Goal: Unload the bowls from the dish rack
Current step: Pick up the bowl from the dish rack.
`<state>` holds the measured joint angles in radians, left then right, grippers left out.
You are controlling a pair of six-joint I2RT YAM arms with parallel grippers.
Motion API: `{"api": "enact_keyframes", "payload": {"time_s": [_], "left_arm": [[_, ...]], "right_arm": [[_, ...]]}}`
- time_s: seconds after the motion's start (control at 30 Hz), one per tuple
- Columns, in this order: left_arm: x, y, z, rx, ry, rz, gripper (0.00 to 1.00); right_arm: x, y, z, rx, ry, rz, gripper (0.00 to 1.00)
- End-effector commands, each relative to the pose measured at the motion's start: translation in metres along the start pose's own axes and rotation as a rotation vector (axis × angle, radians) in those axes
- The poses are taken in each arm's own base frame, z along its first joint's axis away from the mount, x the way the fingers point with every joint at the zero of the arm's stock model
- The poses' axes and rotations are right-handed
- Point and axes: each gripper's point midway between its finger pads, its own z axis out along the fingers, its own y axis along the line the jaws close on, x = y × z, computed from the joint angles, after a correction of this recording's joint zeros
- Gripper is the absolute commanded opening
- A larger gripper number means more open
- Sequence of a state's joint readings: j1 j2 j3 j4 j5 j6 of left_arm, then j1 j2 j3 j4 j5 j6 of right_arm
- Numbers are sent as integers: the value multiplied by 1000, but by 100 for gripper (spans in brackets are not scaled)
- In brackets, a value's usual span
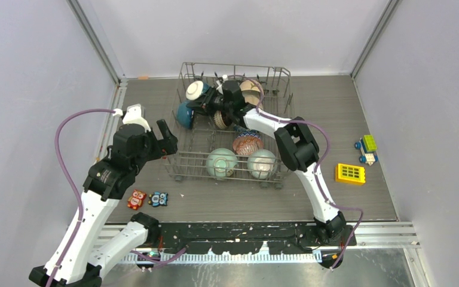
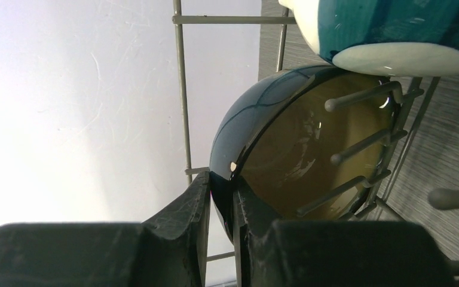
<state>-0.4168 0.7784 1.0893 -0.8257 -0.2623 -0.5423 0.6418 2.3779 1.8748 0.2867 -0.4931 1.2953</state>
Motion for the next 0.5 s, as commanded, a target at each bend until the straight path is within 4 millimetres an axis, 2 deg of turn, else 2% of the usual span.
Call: {"api": "enact_keyframes", "payload": {"time_s": [0.0, 0.17, 0.47], "left_arm": [[-8, 3, -2, -13, -33, 2, 95], [-10, 2, -4, -11, -38, 0, 95], [-13, 4, -7, -16, -49, -3, 95]], "right_arm": [[-12, 114, -28, -346, -36, -88, 1], [-15, 138, -44, -423, -40, -103, 1], [-17, 165, -67, -510, -37, -100, 1]]}}
